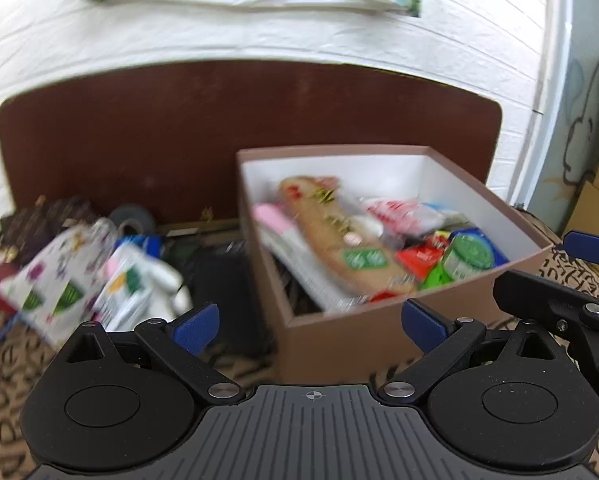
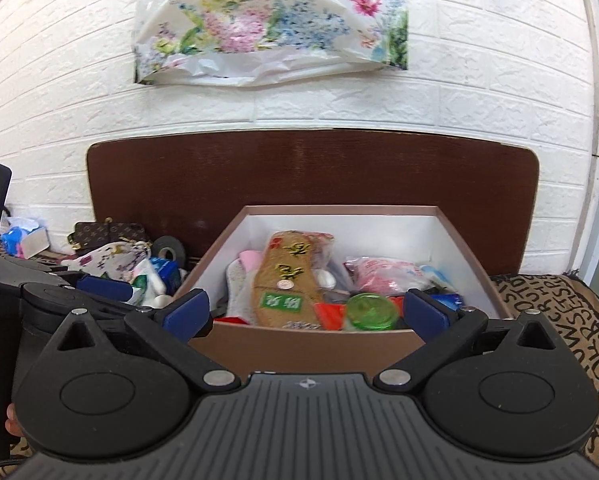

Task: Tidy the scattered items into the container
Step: 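Withdraw the left tool from the box toward the glove pile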

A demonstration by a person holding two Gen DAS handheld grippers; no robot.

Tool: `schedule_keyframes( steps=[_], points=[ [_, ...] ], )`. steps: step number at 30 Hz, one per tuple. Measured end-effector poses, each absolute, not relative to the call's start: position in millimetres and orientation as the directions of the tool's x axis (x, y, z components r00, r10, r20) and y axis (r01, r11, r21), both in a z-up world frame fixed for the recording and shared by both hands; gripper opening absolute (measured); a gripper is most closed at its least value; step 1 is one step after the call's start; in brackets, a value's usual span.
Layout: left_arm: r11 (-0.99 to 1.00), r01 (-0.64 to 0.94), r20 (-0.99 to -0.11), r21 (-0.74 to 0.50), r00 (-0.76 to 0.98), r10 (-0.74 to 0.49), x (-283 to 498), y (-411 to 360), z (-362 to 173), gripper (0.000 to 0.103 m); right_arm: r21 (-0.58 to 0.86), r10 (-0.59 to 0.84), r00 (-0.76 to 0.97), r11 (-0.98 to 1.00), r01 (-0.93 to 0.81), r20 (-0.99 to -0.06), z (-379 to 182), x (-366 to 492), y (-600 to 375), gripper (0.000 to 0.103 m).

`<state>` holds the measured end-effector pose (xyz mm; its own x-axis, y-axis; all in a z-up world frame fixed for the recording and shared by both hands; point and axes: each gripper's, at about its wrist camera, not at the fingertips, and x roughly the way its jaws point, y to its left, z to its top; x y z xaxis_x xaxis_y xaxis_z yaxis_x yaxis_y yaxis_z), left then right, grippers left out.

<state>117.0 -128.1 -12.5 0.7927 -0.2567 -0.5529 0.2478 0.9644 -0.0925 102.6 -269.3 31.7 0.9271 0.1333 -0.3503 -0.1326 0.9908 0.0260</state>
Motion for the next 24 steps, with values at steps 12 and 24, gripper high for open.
schedule_keyframes(
  steps=[12,24],
  points=[
    [0.989,0.101,-0.597,-0.106,0.789,-0.145,56.6,-46.4,-52.9,0.103,-0.065,0.299,0.884,0.937,-0.344,-0.36,3.4,76.3,-178.0,0.103],
    [0.994,-0.055,-0.636,-0.093,0.772,-0.017,45.0,30.1,-83.9,0.103,-0.064,0.364,0.829,0.901,-0.429,-0.424,-20.6,90.3,-109.9,0.103]
  ],
)
